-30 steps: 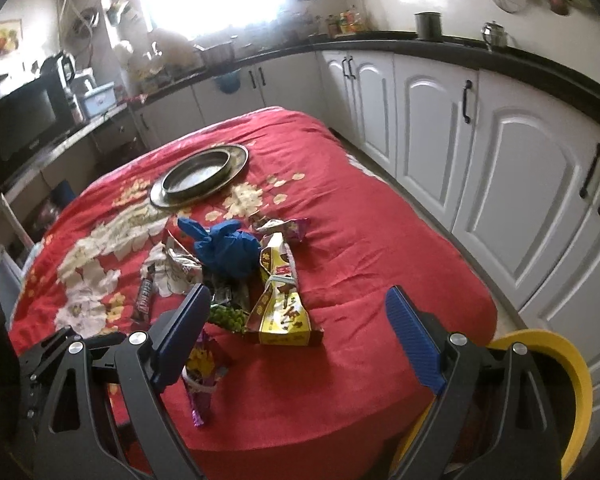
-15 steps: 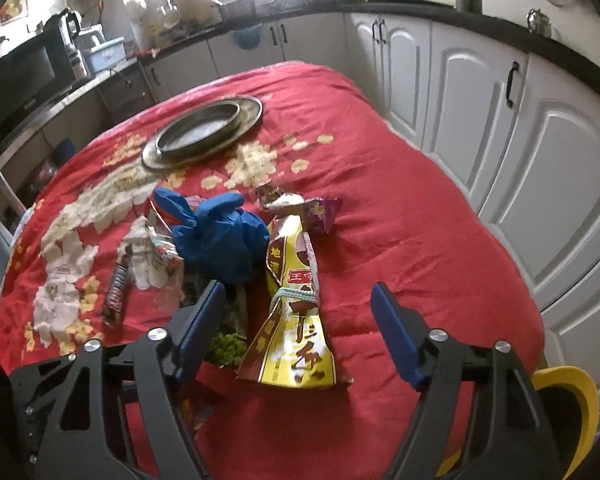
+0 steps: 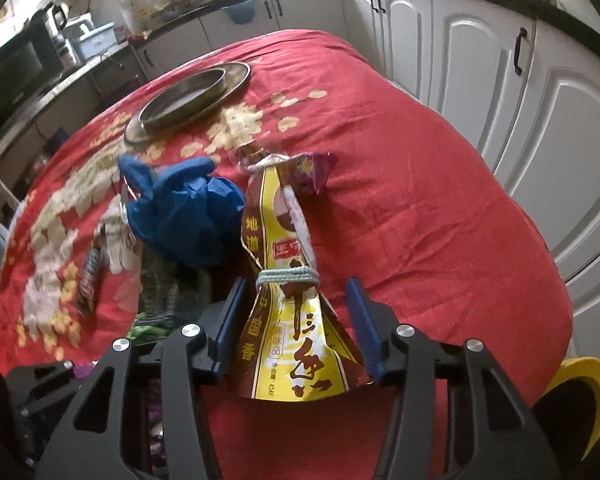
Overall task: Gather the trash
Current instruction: 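Grasp the purple wrapper with the left gripper while the right gripper grasps the yellow snack packet, then carry the purple wrapper with the left gripper while the right gripper carries the yellow packet to the bin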
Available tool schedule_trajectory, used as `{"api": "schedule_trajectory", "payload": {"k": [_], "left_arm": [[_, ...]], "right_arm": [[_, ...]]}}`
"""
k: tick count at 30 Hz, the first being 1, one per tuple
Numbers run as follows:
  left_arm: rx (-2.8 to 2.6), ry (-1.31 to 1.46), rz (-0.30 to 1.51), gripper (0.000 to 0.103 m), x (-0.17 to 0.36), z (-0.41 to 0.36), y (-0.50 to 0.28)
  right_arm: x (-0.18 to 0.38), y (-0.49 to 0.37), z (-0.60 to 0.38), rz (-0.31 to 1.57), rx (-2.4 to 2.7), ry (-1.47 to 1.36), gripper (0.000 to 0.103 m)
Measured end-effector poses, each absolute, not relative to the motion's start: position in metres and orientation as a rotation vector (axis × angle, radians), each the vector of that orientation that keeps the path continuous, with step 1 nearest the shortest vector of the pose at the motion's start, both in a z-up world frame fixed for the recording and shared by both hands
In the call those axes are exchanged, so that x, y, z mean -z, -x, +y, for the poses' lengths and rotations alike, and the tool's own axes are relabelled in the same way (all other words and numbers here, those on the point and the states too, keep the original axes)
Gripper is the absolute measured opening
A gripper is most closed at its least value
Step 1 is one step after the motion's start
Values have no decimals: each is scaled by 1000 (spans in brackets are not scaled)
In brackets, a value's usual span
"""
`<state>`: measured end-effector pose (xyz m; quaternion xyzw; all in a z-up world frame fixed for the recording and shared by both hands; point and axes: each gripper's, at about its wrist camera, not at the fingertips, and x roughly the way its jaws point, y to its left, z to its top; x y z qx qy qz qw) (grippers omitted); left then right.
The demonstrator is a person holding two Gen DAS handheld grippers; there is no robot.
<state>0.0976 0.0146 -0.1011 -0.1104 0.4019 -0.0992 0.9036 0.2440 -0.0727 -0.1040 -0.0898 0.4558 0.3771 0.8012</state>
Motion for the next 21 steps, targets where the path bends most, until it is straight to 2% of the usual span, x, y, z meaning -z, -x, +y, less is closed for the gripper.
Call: {"api": "schedule_trajectory", "payload": {"k": [21], "left_arm": [[214,267,782,33,88,30,-86]], "right_arm": [[91,-212,-131,905,-728,96,44]]}}
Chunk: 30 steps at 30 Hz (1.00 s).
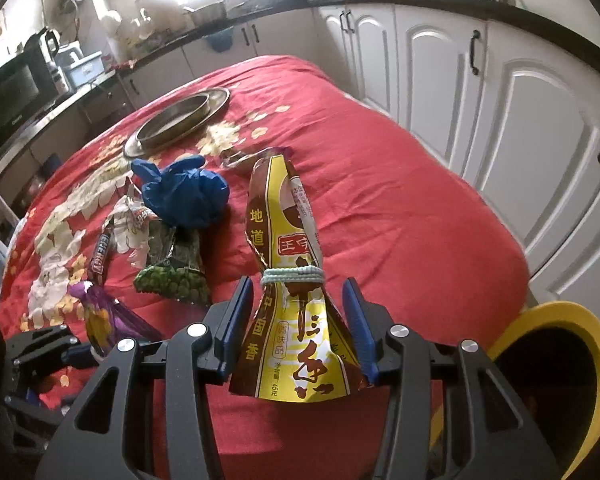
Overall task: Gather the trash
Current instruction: 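Carry the purple wrapper with the left gripper while the right gripper carries the yellow packet to the bin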
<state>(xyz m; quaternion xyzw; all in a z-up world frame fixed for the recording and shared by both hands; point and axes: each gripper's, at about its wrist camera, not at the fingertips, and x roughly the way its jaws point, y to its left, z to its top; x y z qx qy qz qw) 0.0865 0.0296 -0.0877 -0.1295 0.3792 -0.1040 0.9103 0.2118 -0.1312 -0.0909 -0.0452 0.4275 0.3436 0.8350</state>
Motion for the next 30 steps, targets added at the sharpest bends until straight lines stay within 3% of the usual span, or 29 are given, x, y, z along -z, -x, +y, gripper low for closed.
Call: {"api": "schedule_trajectory", "payload": {"k": [30], "left_arm": [[291,180,650,32,25,-17,-87]], "right_arm": [[21,-169,-246,726,-610,-114,44]]}}
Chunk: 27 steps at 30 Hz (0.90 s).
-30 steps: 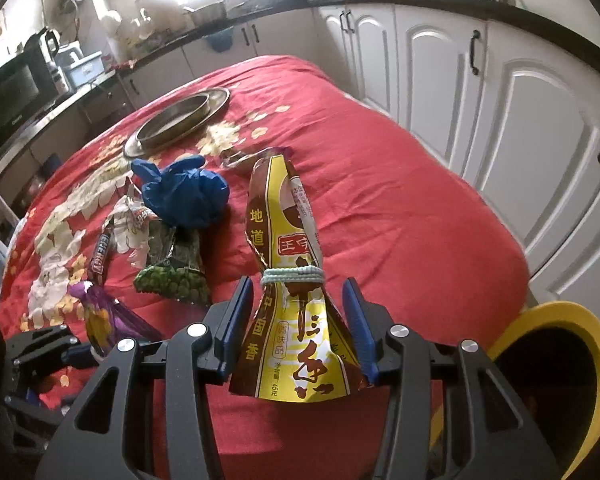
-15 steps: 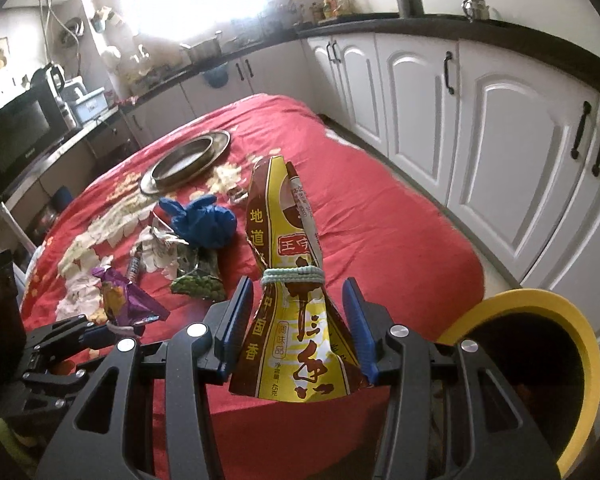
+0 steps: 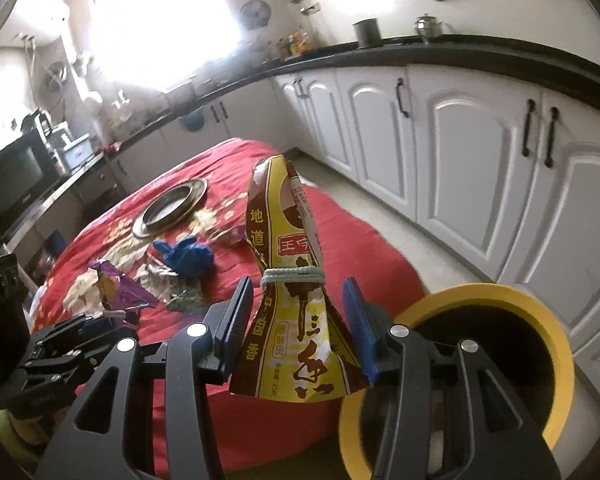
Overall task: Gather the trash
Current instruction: 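Carry the purple wrapper with the left gripper while the right gripper carries the yellow packet to the bin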
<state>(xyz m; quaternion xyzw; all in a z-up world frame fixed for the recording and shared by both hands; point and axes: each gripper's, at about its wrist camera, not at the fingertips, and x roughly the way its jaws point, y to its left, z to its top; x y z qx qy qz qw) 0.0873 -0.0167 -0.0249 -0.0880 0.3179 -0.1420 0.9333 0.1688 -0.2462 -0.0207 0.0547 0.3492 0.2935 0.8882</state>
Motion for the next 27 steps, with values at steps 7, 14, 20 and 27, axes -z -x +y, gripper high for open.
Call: {"api": "schedule_trajectory", "payload": {"k": [7,14,20,27], "left_arm": [[342,148,630,32,15,-41,-94],[391,111,628,32,12,-67,-101],[440,79,634,32,15,-93,-106],[493,49,636,32,20,-120,-111]], "right_arm": [[17,-162,-278,696,-548,-149,44],[20,-159,-307,682,-487,-198,44],[21,-158,-334,673,-439,-236,45],[26,-157,-358,666,-385,-271,45]]}}
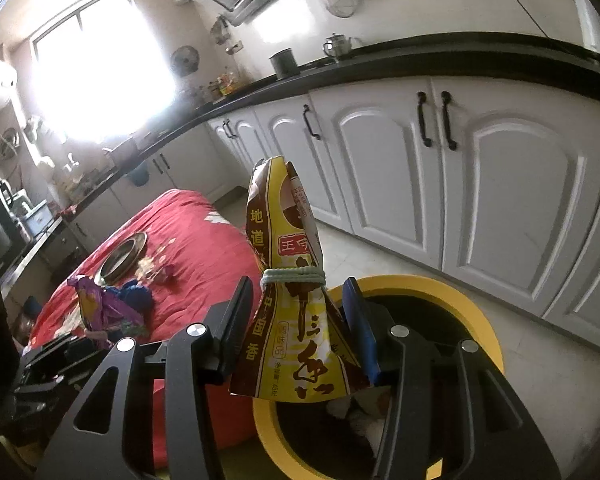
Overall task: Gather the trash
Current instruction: 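Carry the purple wrapper with the left gripper while the right gripper carries the yellow packet to the bin, then open both grippers over the bin, dropping the wrapper and packet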
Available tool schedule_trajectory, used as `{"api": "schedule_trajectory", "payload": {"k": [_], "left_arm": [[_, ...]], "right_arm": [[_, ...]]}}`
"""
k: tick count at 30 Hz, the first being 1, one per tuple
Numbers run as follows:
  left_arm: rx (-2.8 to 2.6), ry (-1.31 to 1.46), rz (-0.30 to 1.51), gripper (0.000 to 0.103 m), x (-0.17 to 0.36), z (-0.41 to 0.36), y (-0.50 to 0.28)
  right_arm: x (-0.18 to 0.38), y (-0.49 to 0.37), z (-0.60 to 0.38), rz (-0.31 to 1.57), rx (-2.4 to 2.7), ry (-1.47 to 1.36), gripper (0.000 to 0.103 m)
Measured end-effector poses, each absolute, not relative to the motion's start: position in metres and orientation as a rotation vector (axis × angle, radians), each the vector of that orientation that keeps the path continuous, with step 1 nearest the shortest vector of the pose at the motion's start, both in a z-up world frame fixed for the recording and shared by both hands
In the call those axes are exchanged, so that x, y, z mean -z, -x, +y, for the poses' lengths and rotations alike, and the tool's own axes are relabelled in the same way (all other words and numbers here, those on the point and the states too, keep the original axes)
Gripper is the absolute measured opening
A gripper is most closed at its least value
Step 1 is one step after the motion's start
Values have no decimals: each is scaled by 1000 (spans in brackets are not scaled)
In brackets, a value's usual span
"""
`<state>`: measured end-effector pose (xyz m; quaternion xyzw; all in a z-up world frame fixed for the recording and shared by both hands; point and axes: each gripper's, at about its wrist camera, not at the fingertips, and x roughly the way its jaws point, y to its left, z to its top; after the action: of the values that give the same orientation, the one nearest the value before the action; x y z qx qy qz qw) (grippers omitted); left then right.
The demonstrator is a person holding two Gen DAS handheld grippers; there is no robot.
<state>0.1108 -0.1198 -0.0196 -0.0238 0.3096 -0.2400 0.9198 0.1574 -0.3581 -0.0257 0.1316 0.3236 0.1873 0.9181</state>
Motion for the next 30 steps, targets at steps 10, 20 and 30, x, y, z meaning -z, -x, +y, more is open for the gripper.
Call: {"api": "schedule_trajectory", "payload": {"k": [10,20,30], "left_arm": [[559,6,665,33,35,-155,-119],[606,-30,725,33,57,-184,-134],[636,-47,795,33,82,-202,-143]], "right_arm": [[35,-160,-380,663,-311,-260,45],[51,-166,-405,689,-269,-310,45],[71,-180,-409,735,-269,-343,45]]}}
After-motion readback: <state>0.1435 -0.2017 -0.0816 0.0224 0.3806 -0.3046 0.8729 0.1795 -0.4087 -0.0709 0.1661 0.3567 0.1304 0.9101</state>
